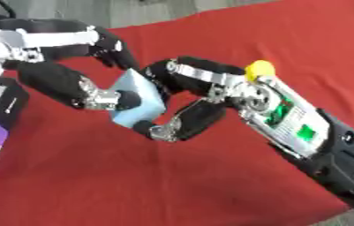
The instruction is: Pick up the objects with one hand, pass them to the other hand, and then place them into the box on the other side of the table.
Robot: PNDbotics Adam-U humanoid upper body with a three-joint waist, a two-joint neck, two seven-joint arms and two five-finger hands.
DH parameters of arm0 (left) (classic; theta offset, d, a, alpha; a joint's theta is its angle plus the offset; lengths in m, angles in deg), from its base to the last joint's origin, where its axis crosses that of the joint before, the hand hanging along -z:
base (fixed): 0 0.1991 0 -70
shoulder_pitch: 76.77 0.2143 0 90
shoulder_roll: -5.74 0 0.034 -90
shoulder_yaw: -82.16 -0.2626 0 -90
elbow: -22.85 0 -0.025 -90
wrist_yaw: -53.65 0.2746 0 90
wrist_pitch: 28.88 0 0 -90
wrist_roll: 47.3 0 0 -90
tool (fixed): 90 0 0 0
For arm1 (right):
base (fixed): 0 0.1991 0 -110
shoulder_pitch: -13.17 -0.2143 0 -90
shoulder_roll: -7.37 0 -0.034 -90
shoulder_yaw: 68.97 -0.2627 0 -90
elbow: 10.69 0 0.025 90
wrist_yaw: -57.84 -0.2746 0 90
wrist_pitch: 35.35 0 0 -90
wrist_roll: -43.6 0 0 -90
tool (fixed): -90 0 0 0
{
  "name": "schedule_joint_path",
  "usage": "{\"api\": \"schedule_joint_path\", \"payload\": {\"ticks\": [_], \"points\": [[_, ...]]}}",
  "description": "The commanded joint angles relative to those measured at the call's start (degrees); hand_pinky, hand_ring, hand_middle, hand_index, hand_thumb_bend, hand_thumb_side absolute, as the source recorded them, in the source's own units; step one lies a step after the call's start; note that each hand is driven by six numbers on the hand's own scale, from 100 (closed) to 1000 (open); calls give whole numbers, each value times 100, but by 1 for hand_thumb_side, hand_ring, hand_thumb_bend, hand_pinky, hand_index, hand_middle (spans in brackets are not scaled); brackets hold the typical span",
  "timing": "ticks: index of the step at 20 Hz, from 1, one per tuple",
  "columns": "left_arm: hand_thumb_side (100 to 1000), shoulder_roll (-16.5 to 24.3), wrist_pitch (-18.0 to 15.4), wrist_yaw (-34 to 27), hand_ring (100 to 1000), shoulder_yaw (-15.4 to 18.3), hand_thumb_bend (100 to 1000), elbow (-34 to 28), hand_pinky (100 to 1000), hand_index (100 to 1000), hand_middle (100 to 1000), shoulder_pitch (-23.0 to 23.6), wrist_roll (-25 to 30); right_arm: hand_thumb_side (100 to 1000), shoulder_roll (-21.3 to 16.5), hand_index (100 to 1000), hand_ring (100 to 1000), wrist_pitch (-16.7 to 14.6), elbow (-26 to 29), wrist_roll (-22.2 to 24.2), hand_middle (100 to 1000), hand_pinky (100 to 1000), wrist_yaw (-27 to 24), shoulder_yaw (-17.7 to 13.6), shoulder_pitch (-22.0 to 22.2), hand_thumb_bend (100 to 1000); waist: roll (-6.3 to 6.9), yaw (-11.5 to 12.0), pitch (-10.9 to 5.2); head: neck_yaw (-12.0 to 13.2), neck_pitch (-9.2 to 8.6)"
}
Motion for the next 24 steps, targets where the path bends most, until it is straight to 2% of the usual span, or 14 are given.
{"api": "schedule_joint_path", "payload": {"ticks": [1,4,6,13,15,17,18,20,22,24], "points": [[571,18,488,-112,847,24,347,-8,894,783,767,-98,487,165,-30,591,573,31,67,161,433,525,130,-83,-103,100,32,0,-11,25,8],[577,15,519,-170,848,34,230,15,895,790,773,-104,487,163,-23,592,572,44,67,302,434,525,236,-115,-106,100,33,-3,-14,32,8],[572,15,548,-175,846,56,100,12,893,789,774,-110,487,156,-19,592,573,17,67,361,434,525,303,-139,-106,100,35,-6,-17,38,4],[424,12,659,-41,834,79,100,-26,879,784,764,-120,487,136,-6,599,580,-117,67,272,442,538,480,-194,-102,100,45,-16,-11,41,19],[483,10,678,15,831,96,100,-54,874,780,761,-124,487,129,-8,597,577,-179,67,224,439,536,547,-195,-99,100,46,-20,-9,40,21],[648,3,670,34,831,135,100,-84,873,781,759,-116,487,129,-18,595,575,-209,67,243,438,534,598,-183,-93,100,46,-21,-7,36,22],[704,1,624,15,832,148,272,-105,871,775,753,-109,487,134,-25,594,575,-193,67,276,437,534,619,-180,-87,100,46,-22,-5,30,20],[738,9,468,-46,833,140,495,-121,871,771,741,-98,487,140,-32,594,576,-120,67,361,437,534,644,-186,-84,100,48,-24,-3,23,20],[745,23,280,-86,834,123,548,-116,871,771,740,-91,487,138,-36,594,576,-69,67,418,438,535,650,-203,-91,100,48,-29,1,16,27],[750,34,123,-102,839,118,514,-91,877,773,745,-78,487,137,-42,595,577,-52,67,447,438,536,651,-216,-98,100,49,-31,5,12,30]]}}
